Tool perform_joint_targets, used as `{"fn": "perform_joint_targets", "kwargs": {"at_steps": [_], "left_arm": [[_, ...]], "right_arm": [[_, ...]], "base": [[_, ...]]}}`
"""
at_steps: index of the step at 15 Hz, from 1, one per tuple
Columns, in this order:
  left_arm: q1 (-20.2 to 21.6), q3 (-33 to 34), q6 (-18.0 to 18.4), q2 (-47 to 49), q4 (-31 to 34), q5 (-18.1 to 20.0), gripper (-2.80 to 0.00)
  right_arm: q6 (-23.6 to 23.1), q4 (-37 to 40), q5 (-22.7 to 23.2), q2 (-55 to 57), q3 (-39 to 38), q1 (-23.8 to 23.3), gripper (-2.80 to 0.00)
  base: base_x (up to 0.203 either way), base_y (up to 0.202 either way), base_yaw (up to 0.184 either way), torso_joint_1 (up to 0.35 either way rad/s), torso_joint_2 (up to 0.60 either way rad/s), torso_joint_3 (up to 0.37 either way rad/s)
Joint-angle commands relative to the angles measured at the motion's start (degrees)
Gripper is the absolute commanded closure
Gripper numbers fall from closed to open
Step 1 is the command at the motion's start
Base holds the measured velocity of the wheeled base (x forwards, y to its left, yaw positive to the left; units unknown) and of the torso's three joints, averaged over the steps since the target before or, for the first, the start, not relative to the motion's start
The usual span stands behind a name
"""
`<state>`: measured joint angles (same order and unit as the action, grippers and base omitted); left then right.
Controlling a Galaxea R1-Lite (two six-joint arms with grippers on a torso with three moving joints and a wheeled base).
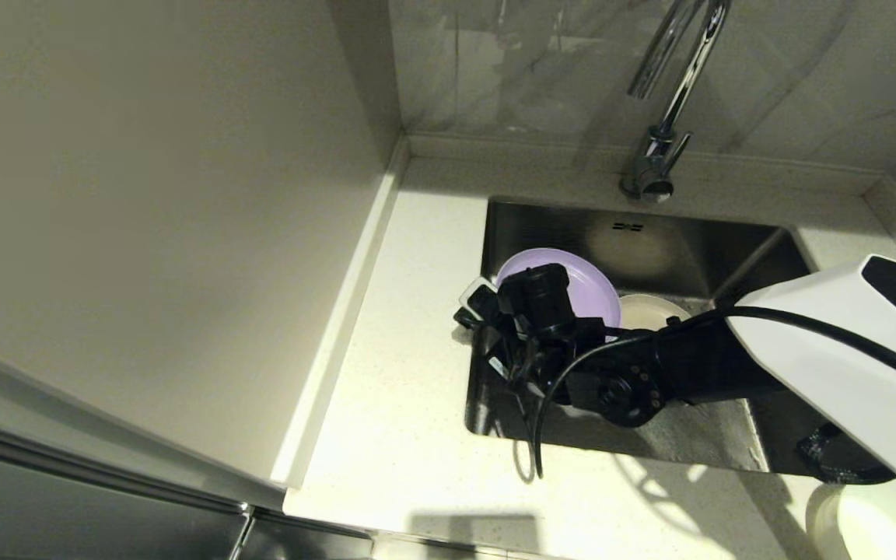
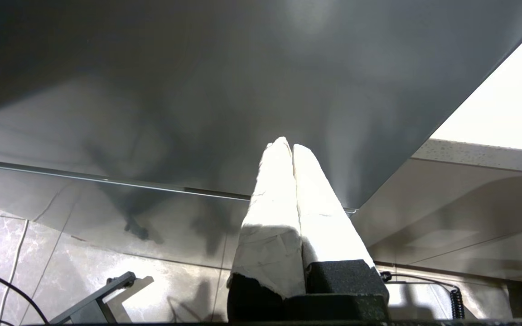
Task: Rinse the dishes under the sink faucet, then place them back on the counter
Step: Put a plate into the sink
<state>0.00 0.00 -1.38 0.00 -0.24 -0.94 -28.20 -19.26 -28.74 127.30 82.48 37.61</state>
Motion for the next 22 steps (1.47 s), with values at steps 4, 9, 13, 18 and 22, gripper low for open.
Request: {"fn": "perform_joint_targets", "kwargs": {"at_steps": [4, 9, 13, 18, 22], "left_arm": [[0.00, 0.00, -0.03, -0.18, -0.02, -0.03, 0.00], [0.00, 0.00, -0.03, -0.18, -0.02, -0.03, 0.00], [0.00, 0.00, -0.03, -0.18, -0.02, -0.03, 0.00], [0.00, 0.00, -0.03, -0.18, -0.02, -0.03, 0.00], [0.00, 0.00, -0.03, -0.18, -0.02, -0.03, 0.00]], "right_arm": [[-0.18, 3.91, -0.80, 2.09, 5.37, -5.48, 0.00], [-0.27, 3.86, -0.79, 4.96, 6.97, -8.65, 0.00], [-0.27, 3.84, -0.79, 9.47, 10.85, -8.69, 0.00], [-1.14, 3.88, -1.09, 13.89, 15.35, -8.85, 0.00], [-1.15, 3.97, -2.20, 14.32, 15.20, -9.62, 0.00]], "base": [[0.000, 0.000, 0.000, 0.000, 0.00, 0.000], [0.000, 0.000, 0.000, 0.000, 0.00, 0.000], [0.000, 0.000, 0.000, 0.000, 0.00, 0.000], [0.000, 0.000, 0.000, 0.000, 0.00, 0.000], [0.000, 0.000, 0.000, 0.000, 0.00, 0.000]]}}
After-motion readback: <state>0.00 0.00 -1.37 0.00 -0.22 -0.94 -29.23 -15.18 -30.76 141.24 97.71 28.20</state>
